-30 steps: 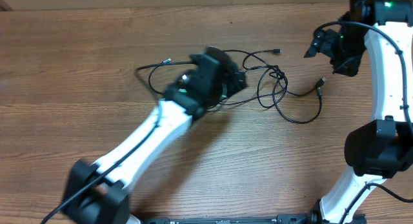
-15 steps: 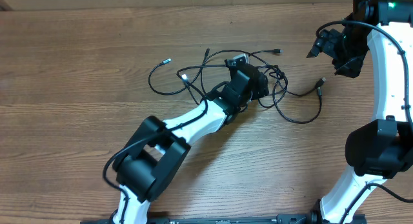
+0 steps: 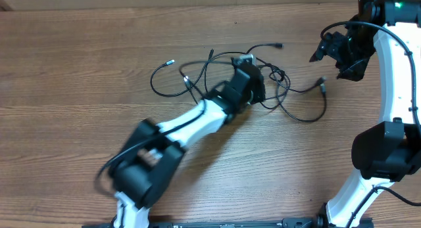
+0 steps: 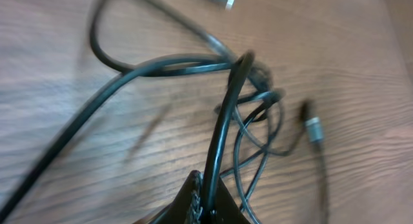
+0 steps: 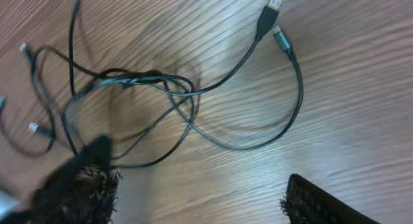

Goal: Untangle cables

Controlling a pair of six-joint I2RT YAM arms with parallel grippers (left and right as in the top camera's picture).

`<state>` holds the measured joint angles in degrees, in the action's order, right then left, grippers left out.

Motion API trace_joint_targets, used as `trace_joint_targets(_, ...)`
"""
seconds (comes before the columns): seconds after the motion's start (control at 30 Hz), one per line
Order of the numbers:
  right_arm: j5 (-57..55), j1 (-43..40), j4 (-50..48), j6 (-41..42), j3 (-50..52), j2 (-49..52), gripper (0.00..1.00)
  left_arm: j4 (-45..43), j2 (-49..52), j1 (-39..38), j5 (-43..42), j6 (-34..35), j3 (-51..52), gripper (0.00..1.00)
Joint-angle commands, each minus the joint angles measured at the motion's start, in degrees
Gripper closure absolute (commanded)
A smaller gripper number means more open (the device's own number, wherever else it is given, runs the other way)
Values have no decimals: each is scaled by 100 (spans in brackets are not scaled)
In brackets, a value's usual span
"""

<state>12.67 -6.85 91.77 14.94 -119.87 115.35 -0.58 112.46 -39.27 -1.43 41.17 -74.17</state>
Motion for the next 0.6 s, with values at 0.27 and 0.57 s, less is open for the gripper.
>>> trace_joint_targets(0.27, 2199, 706, -17, -2146, 4, -133, 21, 935, -2710, 1471, -1836, -109, -59, 96)
trace_joint_targets(0.57, 2194, 1923, -933, -1784, 9, -116, 21, 951, -2970, 1849, -3445, -824, -59, 96)
